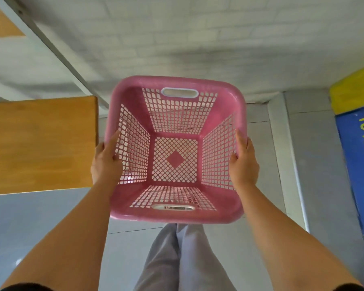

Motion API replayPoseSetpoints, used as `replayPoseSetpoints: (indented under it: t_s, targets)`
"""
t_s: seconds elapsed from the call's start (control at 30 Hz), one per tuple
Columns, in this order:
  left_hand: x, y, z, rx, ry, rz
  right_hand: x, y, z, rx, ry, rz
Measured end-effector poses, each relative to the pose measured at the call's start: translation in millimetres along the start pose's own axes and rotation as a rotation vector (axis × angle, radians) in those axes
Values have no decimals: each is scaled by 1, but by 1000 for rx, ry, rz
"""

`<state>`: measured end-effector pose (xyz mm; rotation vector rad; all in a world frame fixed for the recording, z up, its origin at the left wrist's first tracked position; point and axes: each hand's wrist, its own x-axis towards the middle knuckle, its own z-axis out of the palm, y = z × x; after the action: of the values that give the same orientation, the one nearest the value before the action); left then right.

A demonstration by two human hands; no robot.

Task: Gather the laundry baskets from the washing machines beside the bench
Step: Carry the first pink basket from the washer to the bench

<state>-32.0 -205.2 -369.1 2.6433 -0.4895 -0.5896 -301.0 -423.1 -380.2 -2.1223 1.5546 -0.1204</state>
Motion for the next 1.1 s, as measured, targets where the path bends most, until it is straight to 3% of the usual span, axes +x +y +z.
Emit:
replayPoseSetpoints:
  t_s: [0.63, 0.8, 1.1]
  targets:
    - [104, -62, 111, 39, 0, -78, 113, 12, 146, -10, 16, -149]
    - [121, -62, 118, 114, -29, -59, 129, 6, 156, -10, 34, -173]
    - [121, -46, 114, 340, -114, -71, 121, 1, 136, -156, -114, -194]
